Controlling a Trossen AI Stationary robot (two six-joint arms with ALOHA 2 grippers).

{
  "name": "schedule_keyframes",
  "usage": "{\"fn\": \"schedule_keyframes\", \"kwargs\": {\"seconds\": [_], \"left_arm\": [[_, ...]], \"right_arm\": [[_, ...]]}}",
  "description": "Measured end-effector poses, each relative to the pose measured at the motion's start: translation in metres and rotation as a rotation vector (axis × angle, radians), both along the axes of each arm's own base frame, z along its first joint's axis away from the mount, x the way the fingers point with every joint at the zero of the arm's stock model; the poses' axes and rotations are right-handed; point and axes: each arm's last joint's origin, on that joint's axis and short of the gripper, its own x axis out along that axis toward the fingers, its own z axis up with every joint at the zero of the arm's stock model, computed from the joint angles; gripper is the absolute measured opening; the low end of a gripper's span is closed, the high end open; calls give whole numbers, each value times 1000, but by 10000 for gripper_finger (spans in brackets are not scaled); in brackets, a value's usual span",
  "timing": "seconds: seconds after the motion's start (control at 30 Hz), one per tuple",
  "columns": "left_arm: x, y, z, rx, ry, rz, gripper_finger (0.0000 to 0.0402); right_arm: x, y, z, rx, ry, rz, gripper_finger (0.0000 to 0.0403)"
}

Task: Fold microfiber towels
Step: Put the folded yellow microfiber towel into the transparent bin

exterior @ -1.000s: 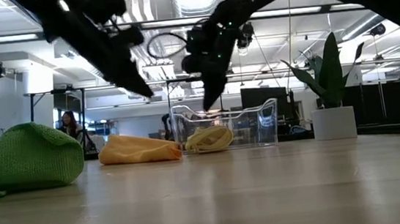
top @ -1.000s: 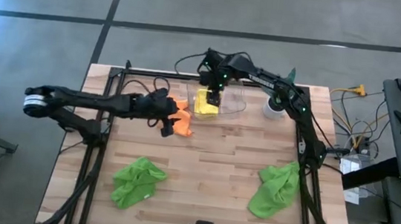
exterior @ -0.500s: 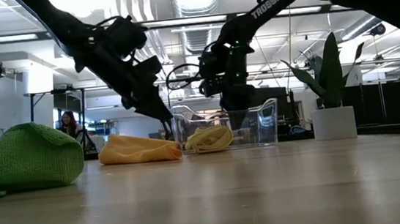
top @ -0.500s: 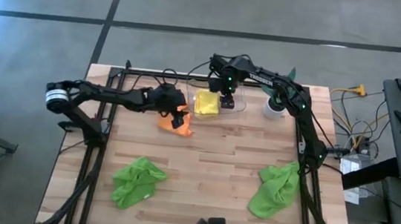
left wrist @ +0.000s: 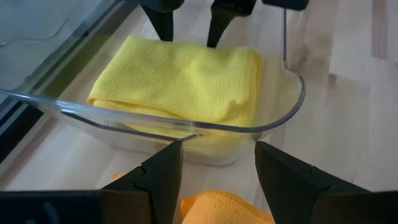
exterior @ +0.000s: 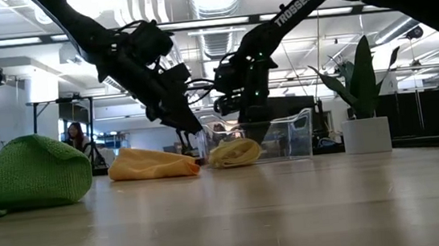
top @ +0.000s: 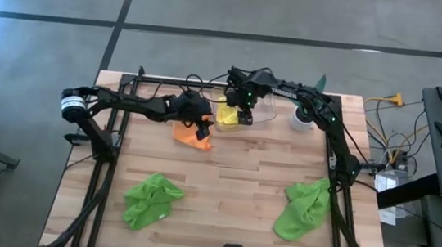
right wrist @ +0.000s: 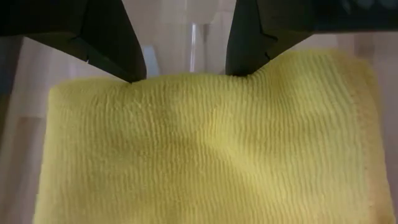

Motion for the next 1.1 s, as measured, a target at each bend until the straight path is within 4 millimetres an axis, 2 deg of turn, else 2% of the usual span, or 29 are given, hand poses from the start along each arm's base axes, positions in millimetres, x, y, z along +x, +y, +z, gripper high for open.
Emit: {"fn": "schedule_keyframes", "kwargs": {"seconds": [0.3,0.4,0.5,0.63,0.73,0.83,0.97,1.1], "left_arm": [[-4,6,2,2,-4,23,185],[-7,5,2,-14,32,26,185],[-14,2,5,-28,66,25,185],[-22,-2,15,-27,67,25,185],[-29,-6,27,-24,58,25,185],[-37,-9,37,-20,49,25,185],[-47,-14,46,-7,20,26,185],[-56,-18,48,-3,9,26,185]], "right_arm": [[8,1,3,3,-62,-107,215],[7,2,8,-2,-36,-114,215],[3,0,20,-3,-10,-131,215],[-4,-6,49,-9,-57,-156,215],[-12,-3,66,71,-122,-111,215],[-20,7,77,165,-142,-16,215],[-24,18,73,190,-98,40,214],[-19,26,70,186,-95,73,214]]}}
